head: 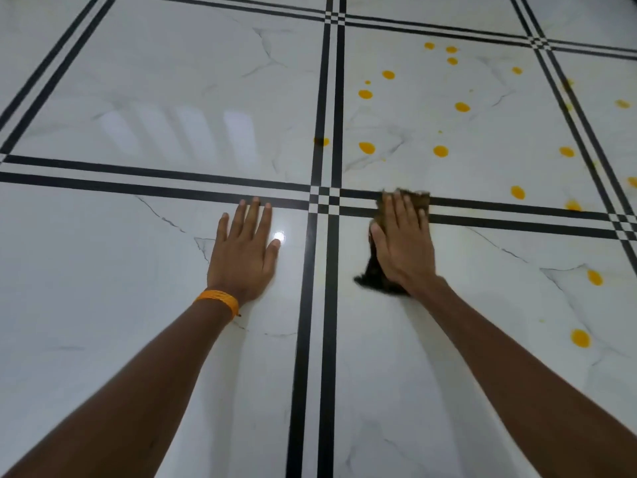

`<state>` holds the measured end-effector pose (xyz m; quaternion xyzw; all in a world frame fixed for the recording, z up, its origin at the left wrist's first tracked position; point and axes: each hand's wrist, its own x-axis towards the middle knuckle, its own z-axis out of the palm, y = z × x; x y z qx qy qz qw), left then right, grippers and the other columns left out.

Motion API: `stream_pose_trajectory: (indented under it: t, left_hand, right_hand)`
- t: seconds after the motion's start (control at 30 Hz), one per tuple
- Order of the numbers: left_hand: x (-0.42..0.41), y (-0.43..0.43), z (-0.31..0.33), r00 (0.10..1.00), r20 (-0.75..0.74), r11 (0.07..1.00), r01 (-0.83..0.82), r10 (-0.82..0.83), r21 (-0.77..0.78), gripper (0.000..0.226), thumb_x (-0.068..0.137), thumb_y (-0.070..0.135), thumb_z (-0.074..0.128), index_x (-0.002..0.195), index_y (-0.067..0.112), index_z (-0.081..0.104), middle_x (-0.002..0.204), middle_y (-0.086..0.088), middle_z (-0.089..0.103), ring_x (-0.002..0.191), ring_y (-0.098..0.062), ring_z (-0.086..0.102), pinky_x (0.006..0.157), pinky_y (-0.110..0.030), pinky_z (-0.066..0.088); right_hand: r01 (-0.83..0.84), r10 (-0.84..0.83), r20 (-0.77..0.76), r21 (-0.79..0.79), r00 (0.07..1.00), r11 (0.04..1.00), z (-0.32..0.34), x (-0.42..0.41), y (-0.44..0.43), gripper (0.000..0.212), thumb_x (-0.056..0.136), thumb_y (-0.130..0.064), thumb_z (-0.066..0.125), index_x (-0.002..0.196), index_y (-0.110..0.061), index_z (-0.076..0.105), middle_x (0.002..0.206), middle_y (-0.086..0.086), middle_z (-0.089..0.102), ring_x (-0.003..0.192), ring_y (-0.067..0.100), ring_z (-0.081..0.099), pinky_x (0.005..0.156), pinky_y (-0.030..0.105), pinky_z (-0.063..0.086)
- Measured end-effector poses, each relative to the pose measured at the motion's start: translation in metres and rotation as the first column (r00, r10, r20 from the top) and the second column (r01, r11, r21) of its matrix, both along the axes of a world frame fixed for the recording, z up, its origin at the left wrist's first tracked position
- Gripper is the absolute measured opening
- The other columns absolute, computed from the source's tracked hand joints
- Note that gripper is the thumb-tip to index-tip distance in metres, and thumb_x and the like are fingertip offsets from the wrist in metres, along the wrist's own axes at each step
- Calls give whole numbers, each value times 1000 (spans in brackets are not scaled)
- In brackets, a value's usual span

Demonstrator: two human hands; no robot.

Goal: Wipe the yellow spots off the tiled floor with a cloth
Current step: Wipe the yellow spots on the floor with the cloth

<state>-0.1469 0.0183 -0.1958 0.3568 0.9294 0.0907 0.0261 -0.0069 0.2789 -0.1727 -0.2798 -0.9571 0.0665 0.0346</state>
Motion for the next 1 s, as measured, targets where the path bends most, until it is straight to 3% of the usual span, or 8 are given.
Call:
stream_pose_trajectory:
  t: [0.07, 0.23, 0.47, 0.6, 0.67, 0.77, 0.87, 1.0]
  left_hand:
    - [-1, -3, -2, 1000, 11, 1000, 8, -9, 4, 68, 101, 50, 13, 160, 17, 8, 168, -7, 5, 155, -25, 0, 125, -51, 7]
    - [0, -1, 0, 1000, 10, 1000, 17, -17, -11, 69, 101, 50, 12, 160, 16, 8, 168, -7, 6, 155, -25, 0, 125, -51, 7]
    - [-4, -14, -5, 1000, 6, 1000, 0, 0, 0, 69, 100, 51, 12, 160, 17, 8, 168, -7, 5, 155, -26, 0, 125, -51, 6]
    - [0, -12, -8, 1000, -3, 1000, 16, -16, 0, 69, 100, 50, 11, 160, 18, 7, 168, -8, 4, 155, -25, -1, 125, -50, 4]
    - [1, -10, -5, 1000, 20, 1000, 5, -6, 16, 70, 99, 50, 11, 160, 16, 8, 168, -10, 5, 155, -27, -1, 125, -51, 3]
    - [19, 3, 4, 998, 65, 999, -11, 9, 40, 74, 98, 50, 10, 159, 9, 8, 168, -13, 3, 155, -29, -2, 125, -52, 4]
    - [58, 45, 10, 988, 50, 988, 143, -146, 53, 76, 97, 50, 12, 158, 6, 12, 167, -13, 6, 155, -29, 2, 125, -49, 4]
    - [105, 137, 13, 944, 85, 943, 308, -320, 127, 77, 97, 52, 13, 159, 6, 12, 168, -10, 6, 155, -25, 1, 126, -43, 0]
  right_hand:
    - [36, -36, -18, -9, 999, 999, 1, -48, -36, 74, 100, -50, 9, 160, -8, 24, 167, 13, 24, 155, 29, 18, 125, 51, 13]
    - [-445, 446, 9, -49, 895, 894, -3, 29, -112, 64, 106, -48, 18, 163, -18, 14, 171, 1, 12, 158, 16, 2, 128, 43, 3]
    - [93, -93, -5, -23, 996, 995, -3, -3, -9, 76, 99, -50, 9, 160, -9, 23, 168, 12, 23, 156, 26, 18, 126, 50, 13]
    - [-312, 313, 23, -30, 949, 949, -8, 37, -91, 66, 106, -47, 19, 163, -13, 14, 171, 6, 12, 158, 21, 5, 127, 48, 7]
    - [-375, 375, 27, -22, 927, 927, -6, 95, -83, 64, 107, -47, 20, 163, -16, 12, 171, 1, 9, 158, 17, 1, 128, 46, 6]
    - [-103, 102, 10, 15, 995, 995, -8, 182, -13, 64, 105, -46, 24, 161, -14, 25, 169, 1, 18, 157, 20, 14, 127, 43, 11]
    - [180, -181, 32, 40, 983, 983, -8, 207, 47, 71, 104, -51, 10, 160, -8, 25, 168, 9, 21, 156, 26, 20, 126, 46, 13]
    - [190, -190, -1, 55, 982, 980, -9, 155, 36, 70, 102, -47, 17, 160, -7, 25, 168, 12, 23, 155, 27, 21, 126, 48, 15]
